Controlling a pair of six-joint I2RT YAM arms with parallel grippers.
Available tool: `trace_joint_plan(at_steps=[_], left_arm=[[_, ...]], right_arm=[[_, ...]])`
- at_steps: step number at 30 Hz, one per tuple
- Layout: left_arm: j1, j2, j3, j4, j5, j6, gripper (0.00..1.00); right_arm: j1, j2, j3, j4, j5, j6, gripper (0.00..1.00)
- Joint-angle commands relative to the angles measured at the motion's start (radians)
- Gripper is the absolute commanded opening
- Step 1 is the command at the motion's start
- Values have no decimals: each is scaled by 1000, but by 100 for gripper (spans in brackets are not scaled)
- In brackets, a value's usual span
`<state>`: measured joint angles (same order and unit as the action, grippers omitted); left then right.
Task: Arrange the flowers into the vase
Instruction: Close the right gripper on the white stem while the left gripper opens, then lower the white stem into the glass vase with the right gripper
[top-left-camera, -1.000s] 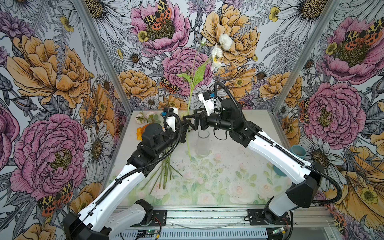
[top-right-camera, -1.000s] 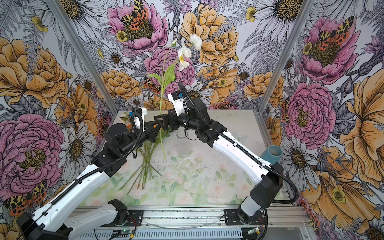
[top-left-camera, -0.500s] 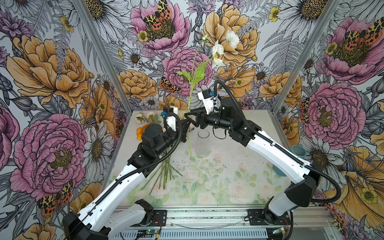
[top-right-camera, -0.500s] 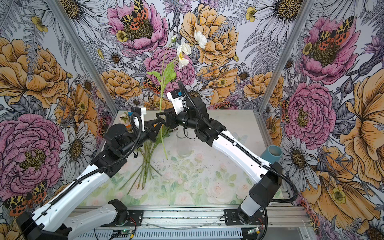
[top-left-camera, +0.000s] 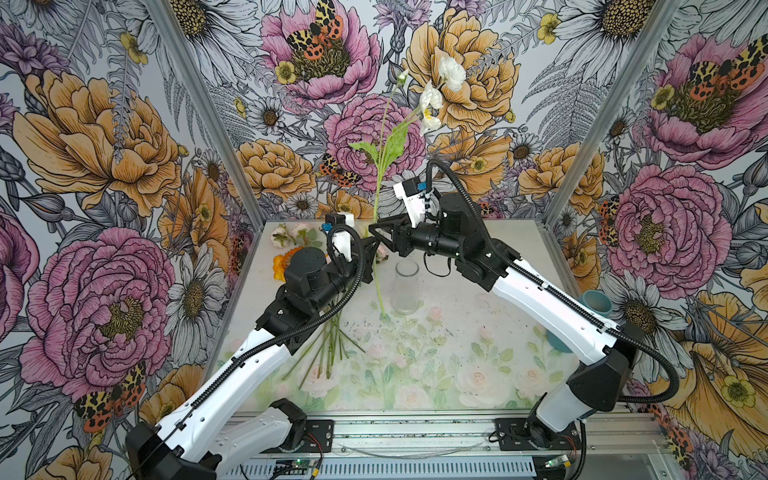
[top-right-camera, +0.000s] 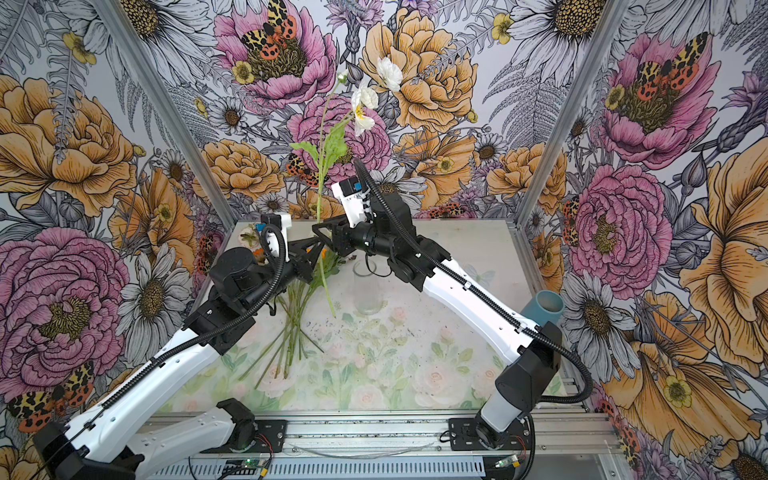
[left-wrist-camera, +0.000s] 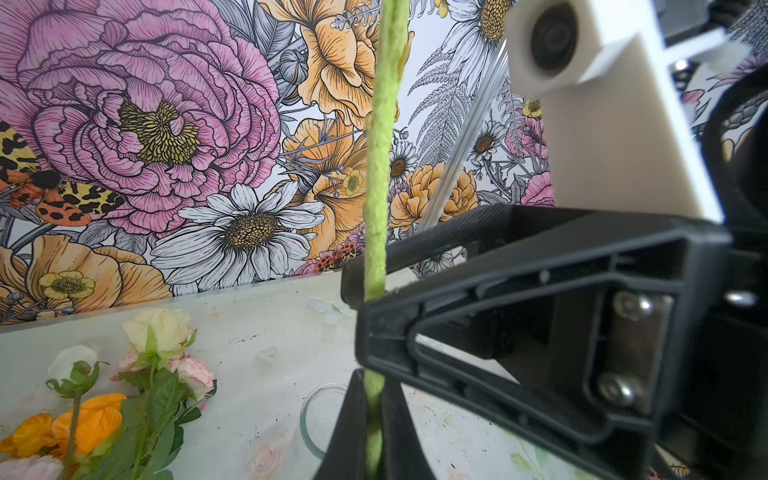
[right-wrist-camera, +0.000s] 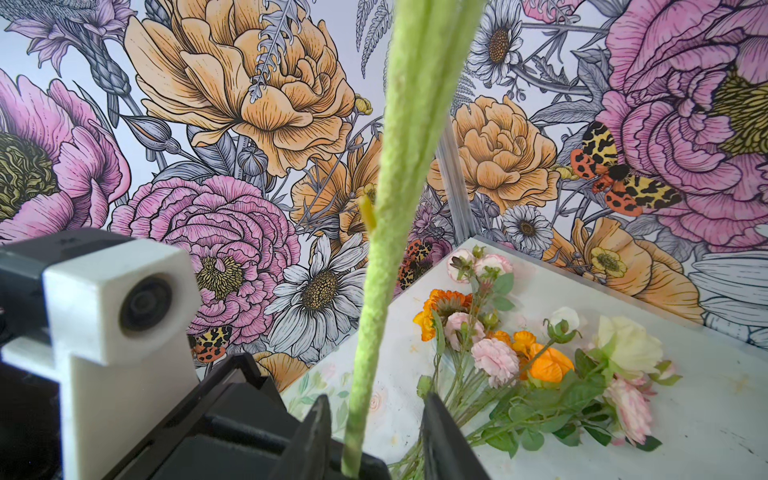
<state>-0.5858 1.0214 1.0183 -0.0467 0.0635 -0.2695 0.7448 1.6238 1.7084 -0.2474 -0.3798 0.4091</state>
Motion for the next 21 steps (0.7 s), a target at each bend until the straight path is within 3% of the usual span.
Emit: trace_joint_plan(at_steps=[1, 7, 9, 11, 12, 14, 15, 21], left_arm=[[-12, -1, 18, 24, -25, 14, 0], [-16, -6, 13, 18, -37, 19, 0], [-16, -8, 10, 15, -42, 22, 0], [-15, -11, 5, 15, -50, 23, 0], [-14, -15, 2, 13, -60, 23, 11], [-13, -24, 0, 4, -70, 25, 64], [-10, -29, 2, -10, -63, 31, 97], [9, -97, -19, -73, 5, 50, 99]], right_arm=[[2, 26, 40, 22, -35, 16, 38], [2, 24, 38, 22, -30, 15, 19], [2, 21, 38, 22, -27, 14, 4], [1, 22, 38, 23, -16, 16, 0], [1, 21, 38, 22, -11, 15, 0], [-2, 21, 38, 23, -2, 9, 0], [-5, 19, 38, 22, 10, 4, 0], [-50, 1, 55, 23, 88, -49, 0]])
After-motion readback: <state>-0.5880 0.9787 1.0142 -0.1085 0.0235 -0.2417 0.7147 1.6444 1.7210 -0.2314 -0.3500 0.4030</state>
